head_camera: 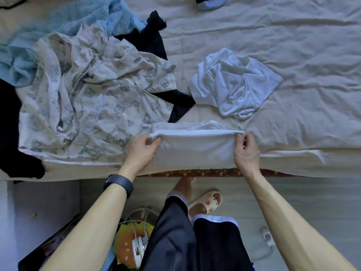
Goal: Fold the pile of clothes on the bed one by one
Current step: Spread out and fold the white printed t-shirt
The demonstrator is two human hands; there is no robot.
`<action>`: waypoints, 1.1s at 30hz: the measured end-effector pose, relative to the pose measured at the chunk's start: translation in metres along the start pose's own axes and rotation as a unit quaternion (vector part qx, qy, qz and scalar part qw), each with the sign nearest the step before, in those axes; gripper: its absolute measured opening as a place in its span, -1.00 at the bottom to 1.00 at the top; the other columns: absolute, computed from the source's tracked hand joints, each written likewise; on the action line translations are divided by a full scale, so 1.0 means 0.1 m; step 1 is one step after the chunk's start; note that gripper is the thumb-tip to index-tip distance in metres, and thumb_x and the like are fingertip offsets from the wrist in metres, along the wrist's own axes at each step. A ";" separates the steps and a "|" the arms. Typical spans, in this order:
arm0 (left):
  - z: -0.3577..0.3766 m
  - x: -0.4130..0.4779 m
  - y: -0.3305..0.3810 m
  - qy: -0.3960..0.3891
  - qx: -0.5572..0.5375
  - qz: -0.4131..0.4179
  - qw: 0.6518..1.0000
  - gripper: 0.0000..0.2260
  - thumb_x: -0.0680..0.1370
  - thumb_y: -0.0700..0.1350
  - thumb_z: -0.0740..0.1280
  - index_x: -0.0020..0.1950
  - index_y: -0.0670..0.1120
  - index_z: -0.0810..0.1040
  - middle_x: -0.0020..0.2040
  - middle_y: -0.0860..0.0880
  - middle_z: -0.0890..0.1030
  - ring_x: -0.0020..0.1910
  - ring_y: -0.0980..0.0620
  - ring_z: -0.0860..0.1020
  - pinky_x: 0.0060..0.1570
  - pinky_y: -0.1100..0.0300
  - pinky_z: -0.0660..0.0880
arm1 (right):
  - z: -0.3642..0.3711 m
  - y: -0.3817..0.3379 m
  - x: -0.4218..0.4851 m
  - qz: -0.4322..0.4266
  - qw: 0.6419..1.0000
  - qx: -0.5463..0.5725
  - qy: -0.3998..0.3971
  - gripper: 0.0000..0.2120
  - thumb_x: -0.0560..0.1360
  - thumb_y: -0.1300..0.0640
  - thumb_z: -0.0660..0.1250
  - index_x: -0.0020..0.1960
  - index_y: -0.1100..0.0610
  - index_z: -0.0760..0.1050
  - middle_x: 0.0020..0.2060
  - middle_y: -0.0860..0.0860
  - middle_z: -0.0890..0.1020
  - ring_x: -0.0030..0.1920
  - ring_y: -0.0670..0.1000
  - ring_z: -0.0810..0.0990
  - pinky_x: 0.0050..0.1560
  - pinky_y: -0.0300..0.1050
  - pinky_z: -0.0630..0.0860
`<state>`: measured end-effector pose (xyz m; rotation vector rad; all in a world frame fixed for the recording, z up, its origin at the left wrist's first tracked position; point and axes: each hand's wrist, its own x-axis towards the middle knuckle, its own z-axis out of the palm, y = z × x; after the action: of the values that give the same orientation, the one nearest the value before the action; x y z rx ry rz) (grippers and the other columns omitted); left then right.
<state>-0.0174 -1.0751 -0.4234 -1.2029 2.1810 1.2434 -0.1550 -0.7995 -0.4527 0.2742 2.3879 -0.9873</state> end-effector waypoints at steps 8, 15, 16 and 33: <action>0.38 0.48 0.07 0.088 0.013 -0.119 0.989 -0.71 0.68 0.10 0.16 -0.04 -0.11 0.42 0.14 -0.08 0.39 0.00 -0.07 0.38 0.04 0.09 0.29 | 0.38 -0.17 0.32 0.007 0.996 -0.051 0.076 -0.63 0.69 -0.22 0.04 0.09 0.06 0.40 -0.21 -0.02 0.47 -0.11 0.13 0.47 -0.11 -0.01 0.28; 0.42 0.61 0.14 0.083 0.033 -0.159 0.983 -0.67 0.65 0.22 0.11 0.17 0.02 0.47 0.26 -0.11 0.40 0.04 -0.17 0.50 -0.03 0.08 0.31 | 0.48 -0.17 0.50 0.047 0.994 -0.047 0.082 -0.59 0.66 -0.25 0.11 0.10 0.11 0.43 -0.21 0.02 0.54 -0.14 0.12 0.49 -0.13 -0.03 0.29; 0.42 0.62 0.14 0.083 0.035 -0.161 0.983 -0.67 0.65 0.22 0.12 0.18 0.02 0.47 0.27 -0.12 0.40 0.07 -0.19 0.51 -0.03 0.08 0.32 | 0.45 -0.16 0.49 0.054 0.995 -0.024 0.081 -0.59 0.63 -0.26 0.17 0.06 0.11 0.42 -0.23 -0.02 0.52 -0.15 0.10 0.49 -0.15 -0.03 0.30; 0.50 0.43 0.02 0.165 -0.042 -0.106 0.980 -0.58 0.57 0.31 0.23 0.16 -0.01 0.36 0.18 -0.09 0.48 0.10 -0.09 0.49 0.02 0.06 0.39 | 0.28 0.32 -0.07 0.092 0.995 0.006 -0.026 -0.77 0.55 -0.01 0.35 0.02 0.15 0.46 -0.06 0.05 0.53 -0.01 0.12 0.51 -0.02 0.00 0.41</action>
<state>-0.0492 -1.0545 -0.4778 -1.7323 2.1630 1.1209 -0.1255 -0.7961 -0.4844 0.4577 2.2638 -0.9139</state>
